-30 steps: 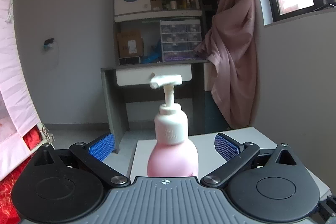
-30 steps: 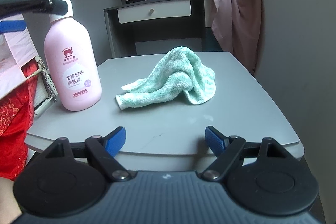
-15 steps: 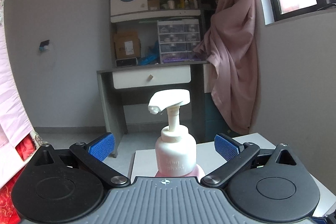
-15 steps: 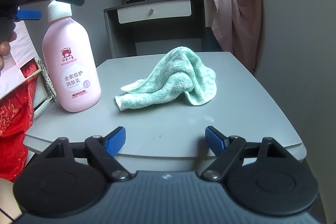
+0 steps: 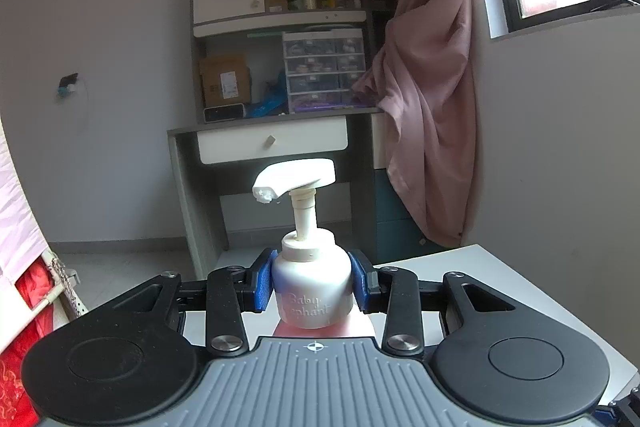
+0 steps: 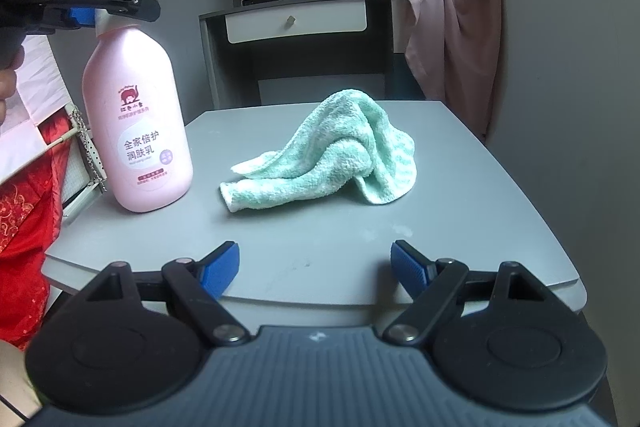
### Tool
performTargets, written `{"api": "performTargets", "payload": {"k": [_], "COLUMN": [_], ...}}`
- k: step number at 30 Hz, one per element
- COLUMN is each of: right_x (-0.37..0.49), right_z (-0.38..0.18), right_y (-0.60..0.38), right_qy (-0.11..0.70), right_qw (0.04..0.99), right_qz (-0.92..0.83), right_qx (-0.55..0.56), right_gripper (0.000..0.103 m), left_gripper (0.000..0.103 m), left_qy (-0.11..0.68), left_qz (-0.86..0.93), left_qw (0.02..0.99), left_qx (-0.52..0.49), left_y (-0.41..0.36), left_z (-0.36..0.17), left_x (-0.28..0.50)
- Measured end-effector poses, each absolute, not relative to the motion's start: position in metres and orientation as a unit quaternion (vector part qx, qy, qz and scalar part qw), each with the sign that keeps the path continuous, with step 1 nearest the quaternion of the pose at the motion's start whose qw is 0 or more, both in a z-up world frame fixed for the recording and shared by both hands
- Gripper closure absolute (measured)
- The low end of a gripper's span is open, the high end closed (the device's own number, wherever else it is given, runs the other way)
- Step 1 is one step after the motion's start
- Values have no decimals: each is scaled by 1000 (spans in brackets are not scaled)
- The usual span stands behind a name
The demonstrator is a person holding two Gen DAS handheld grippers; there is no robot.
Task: Clean container
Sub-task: 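Grasp the mint-green towel with the right gripper while the left holds the bottle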
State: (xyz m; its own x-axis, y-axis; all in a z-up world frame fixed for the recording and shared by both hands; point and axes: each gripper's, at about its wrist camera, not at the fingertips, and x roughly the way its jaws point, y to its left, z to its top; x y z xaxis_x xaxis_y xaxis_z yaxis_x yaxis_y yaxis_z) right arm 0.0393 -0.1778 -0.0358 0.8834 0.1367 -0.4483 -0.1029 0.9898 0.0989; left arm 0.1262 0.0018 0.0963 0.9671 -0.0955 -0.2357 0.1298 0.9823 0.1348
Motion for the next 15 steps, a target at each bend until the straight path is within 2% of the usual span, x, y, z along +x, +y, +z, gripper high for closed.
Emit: {"api": "performTargets", "payload": {"k": [15], "right_x": [52], "right_z": [-18], "right_y": [-181], "right_qy": [217], "right_qw": [974], "right_qz": [55], "right_qx": [29], "right_gripper": [20], "left_gripper": [64], "left_qy": [102], "left_qz": [-77], "left_qw": [990], "left_qx": [62], "left_y": [13], "left_z": [90], "left_x": [130]}}
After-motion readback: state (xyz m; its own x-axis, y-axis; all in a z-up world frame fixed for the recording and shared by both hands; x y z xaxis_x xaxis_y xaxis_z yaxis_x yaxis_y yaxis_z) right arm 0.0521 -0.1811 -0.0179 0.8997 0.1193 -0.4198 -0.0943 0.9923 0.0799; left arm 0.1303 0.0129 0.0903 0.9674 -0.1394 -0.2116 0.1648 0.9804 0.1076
